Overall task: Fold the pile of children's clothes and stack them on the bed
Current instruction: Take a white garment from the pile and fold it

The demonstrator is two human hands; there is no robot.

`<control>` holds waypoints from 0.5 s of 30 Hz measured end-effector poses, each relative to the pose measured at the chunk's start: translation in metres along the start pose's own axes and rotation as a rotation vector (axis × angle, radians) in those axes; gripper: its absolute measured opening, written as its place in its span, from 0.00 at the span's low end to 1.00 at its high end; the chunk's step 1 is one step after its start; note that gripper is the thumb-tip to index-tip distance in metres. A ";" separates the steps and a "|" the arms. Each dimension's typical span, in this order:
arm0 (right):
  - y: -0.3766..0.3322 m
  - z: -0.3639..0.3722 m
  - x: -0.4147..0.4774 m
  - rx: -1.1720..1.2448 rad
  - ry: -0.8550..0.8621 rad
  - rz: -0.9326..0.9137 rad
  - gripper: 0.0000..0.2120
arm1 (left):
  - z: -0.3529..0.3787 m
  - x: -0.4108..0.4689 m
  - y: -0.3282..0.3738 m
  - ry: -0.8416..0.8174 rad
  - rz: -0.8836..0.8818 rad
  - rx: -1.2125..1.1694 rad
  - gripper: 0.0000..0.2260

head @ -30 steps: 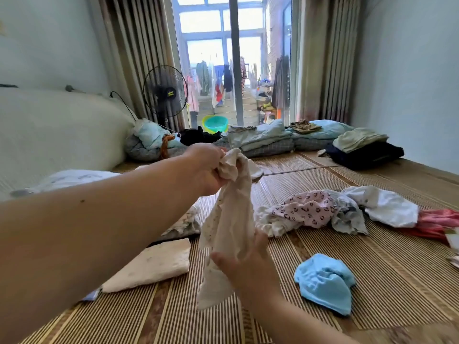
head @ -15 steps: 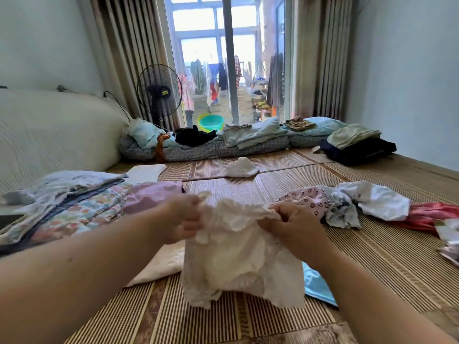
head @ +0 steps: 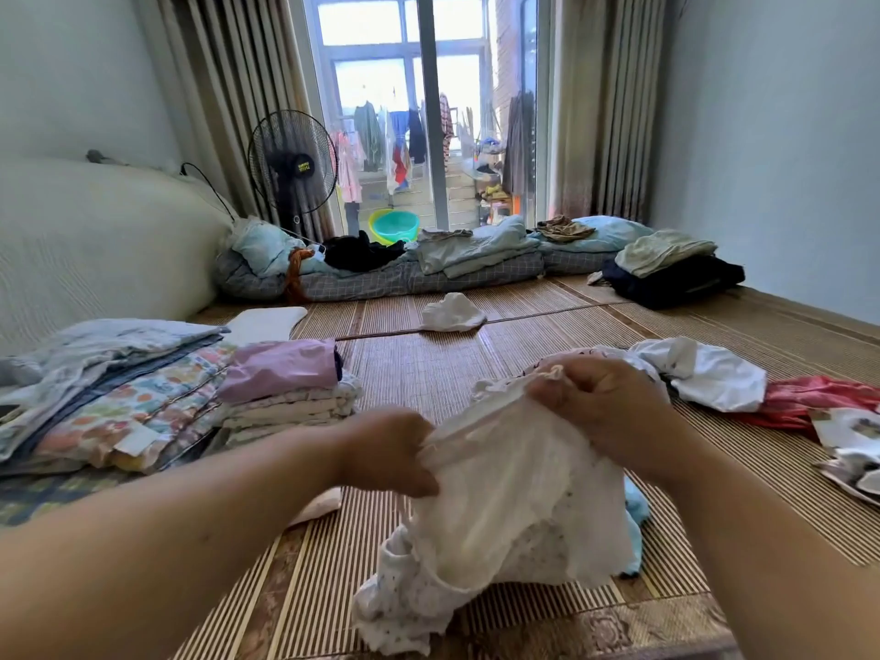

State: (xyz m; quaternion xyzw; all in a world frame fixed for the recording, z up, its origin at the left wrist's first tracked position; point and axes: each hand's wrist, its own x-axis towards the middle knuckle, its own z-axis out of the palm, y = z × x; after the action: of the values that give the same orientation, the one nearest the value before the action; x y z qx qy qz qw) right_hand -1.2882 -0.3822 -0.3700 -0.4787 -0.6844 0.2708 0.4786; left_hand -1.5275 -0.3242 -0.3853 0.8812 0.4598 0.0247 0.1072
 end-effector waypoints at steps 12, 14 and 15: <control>0.019 -0.028 0.008 -0.454 0.083 0.016 0.10 | -0.121 -0.036 -0.026 0.329 -0.032 0.083 0.21; 0.017 -0.029 0.010 -0.285 0.153 0.063 0.08 | -0.134 -0.049 -0.025 0.308 -0.016 0.127 0.27; 0.012 -0.030 0.012 -0.219 0.193 0.077 0.09 | -0.142 -0.057 -0.026 0.307 -0.010 0.133 0.28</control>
State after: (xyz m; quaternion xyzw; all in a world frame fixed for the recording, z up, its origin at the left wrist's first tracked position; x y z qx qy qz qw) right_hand -1.2574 -0.3692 -0.3631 -0.5777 -0.6419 0.1654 0.4764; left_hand -1.6008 -0.3327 -0.2495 0.8699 0.4758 0.1280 -0.0228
